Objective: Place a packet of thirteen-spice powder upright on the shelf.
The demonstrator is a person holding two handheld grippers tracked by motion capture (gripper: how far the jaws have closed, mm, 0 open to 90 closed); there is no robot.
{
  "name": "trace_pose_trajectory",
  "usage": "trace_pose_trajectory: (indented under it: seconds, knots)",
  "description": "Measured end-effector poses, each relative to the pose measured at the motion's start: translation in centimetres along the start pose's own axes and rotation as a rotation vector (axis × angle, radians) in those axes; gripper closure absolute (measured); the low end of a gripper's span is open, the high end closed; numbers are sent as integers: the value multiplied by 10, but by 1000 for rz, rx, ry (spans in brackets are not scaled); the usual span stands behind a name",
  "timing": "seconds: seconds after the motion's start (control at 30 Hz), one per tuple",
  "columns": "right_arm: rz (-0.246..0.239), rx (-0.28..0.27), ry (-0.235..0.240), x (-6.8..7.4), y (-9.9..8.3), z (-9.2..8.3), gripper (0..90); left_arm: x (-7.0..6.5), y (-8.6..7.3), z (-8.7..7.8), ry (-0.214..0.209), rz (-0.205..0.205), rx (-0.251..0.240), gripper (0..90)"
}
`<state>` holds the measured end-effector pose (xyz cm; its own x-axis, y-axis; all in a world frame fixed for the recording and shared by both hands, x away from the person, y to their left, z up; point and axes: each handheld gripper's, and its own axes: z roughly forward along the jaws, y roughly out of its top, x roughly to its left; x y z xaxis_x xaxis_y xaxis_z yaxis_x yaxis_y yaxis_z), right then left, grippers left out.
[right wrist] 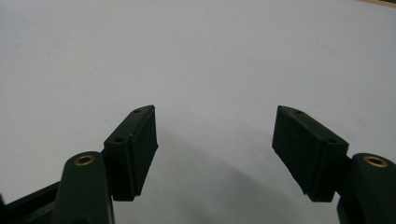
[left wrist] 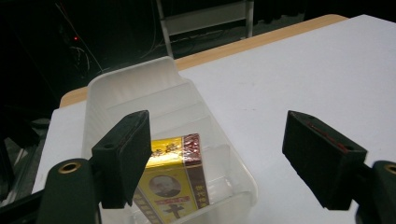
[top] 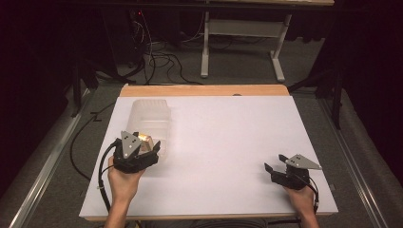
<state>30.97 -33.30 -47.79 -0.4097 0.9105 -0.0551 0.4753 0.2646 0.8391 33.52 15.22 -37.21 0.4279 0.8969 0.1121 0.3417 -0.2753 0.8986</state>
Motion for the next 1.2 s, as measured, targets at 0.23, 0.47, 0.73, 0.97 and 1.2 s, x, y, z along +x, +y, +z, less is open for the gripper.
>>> trace_pose_trajectory:
  seconds: [0.23,0.47,0.73,0.97,1.2]
  knots:
    - [1,0,0,0,0,0,313,-8,1,-2,-18,16,-5,243]
    - [1,0,0,0,0,0,314,-16,0,-3,-44,28,-8,244]
    - [6,1,0,0,0,0,314,-26,-2,-4,-76,45,-17,251]
    - [7,1,0,0,0,0,313,-35,-3,-7,-113,62,-17,251]
    - [7,1,0,0,0,0,314,-42,-6,-7,-138,62,-22,254]
